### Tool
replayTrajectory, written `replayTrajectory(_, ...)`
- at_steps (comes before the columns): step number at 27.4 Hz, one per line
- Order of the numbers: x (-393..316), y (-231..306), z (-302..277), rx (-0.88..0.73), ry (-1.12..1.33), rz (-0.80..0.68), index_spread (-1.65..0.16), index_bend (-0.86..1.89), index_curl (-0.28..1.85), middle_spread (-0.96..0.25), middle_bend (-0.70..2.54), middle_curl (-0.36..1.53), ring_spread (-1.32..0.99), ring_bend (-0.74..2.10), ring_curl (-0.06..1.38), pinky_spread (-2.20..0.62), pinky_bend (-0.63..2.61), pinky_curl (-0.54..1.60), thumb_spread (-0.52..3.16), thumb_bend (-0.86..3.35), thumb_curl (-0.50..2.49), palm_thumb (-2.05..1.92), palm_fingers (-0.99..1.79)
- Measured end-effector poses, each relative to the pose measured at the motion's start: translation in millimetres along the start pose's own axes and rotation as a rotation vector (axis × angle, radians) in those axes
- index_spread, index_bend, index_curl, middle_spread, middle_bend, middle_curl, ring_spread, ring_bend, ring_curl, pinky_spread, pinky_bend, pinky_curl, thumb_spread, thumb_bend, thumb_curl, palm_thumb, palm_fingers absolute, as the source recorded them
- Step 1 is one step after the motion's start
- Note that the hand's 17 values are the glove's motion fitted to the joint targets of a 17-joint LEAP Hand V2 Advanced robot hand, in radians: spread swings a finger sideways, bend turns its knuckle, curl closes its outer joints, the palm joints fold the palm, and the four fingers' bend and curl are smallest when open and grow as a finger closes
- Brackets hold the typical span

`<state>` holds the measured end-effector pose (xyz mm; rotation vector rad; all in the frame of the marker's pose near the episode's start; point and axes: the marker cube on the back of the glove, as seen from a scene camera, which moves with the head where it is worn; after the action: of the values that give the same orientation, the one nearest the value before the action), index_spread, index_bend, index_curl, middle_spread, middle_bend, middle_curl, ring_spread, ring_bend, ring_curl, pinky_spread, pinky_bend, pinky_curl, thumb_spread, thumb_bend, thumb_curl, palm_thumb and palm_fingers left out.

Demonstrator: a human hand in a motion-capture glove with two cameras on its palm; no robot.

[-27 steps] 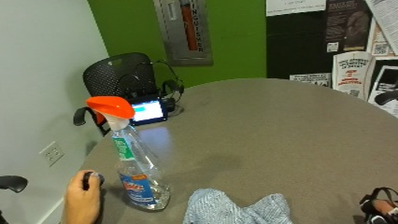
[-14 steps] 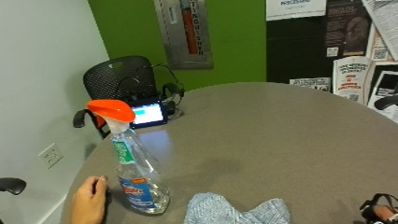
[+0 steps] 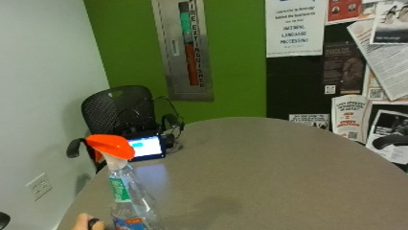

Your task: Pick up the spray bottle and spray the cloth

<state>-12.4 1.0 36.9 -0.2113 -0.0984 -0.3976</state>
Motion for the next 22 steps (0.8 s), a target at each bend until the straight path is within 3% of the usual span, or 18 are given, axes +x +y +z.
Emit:
replayTrajectory(10,-3.0,3.4,13.8,-0.032,-0.015,-0.093,-0.21,0.12,0.30,-0.07,0.50,0.51,-0.13,0.66,0.48,-0.28,0.63,0.47,1.23,-0.01,0.22,0.07,1.23)
replayTrajectory(22,27.2,5.2,8.4,0.018,-0.009,-0.073,-0.21,0.12,0.30,-0.07,0.50,0.51,-0.14,0.66,0.48,-0.27,0.63,0.47,1.23,-0.02,0.22,0.07,1.23)
